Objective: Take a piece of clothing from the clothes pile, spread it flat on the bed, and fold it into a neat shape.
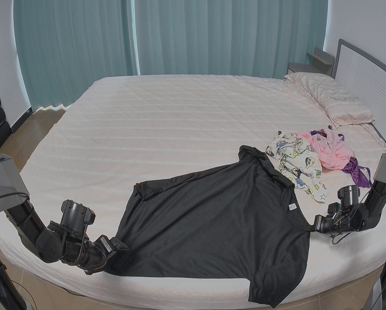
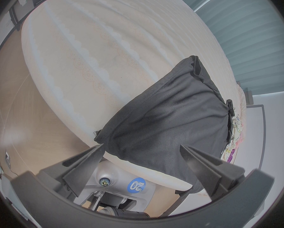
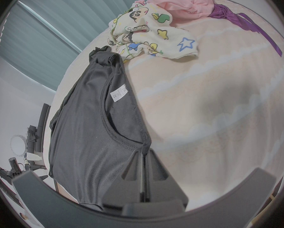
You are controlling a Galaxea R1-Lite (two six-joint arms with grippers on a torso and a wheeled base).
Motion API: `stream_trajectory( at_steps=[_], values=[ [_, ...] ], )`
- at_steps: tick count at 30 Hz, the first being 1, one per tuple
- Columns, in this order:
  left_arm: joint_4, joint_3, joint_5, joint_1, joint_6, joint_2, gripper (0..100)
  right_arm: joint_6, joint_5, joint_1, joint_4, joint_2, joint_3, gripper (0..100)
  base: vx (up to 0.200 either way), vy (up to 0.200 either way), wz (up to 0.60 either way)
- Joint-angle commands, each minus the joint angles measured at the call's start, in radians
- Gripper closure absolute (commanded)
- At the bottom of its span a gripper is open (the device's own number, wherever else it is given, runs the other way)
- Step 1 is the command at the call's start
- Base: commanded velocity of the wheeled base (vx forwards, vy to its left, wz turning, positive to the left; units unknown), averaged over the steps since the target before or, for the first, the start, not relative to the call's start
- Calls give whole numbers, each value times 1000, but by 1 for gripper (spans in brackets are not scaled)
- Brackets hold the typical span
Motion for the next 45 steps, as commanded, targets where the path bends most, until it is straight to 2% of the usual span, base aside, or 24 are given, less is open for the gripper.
stream_trajectory(
  at_steps=[1,6,12,13,19,21,26,29,30,39,45],
  values=[
    [0,0,2,-2,0,0,0,-24,1,-45,2,-24,32,100,0,0,0],
    [0,0,2,-2,0,0,0,-107,3,-102,0,-26,69,100,0,0,0],
    [1,0,2,-2,0,0,0,-124,3,-119,0,-24,81,100,0,0,0],
    [0,0,2,-2,0,0,0,-124,3,-119,-1,-24,81,0,0,0,0],
    [1,0,4,-5,-2,-12,0,-116,6,-113,-1,-61,67,0,0,0,0],
    [1,-3,7,-10,-10,-38,0,-102,30,-110,-1,-107,61,0,0,0,0],
    [3,-47,2,-10,-75,-89,0,8,52,-51,-3,-181,55,0,0,0,0],
    [3,-55,-1,-10,-83,-90,0,20,50,-39,-3,-184,52,0,67,-67,0],
    [9,-89,-2,-10,-86,-86,0,39,47,-1,-3,-196,50,0,200,-200,0],
    [5,-104,-1,-7,-85,-64,0,40,42,24,-3,-192,43,0,200,-22,0],
    [5,-129,7,2,-83,-55,0,40,41,27,-3,-189,44,0,0,0,0]
  ],
)
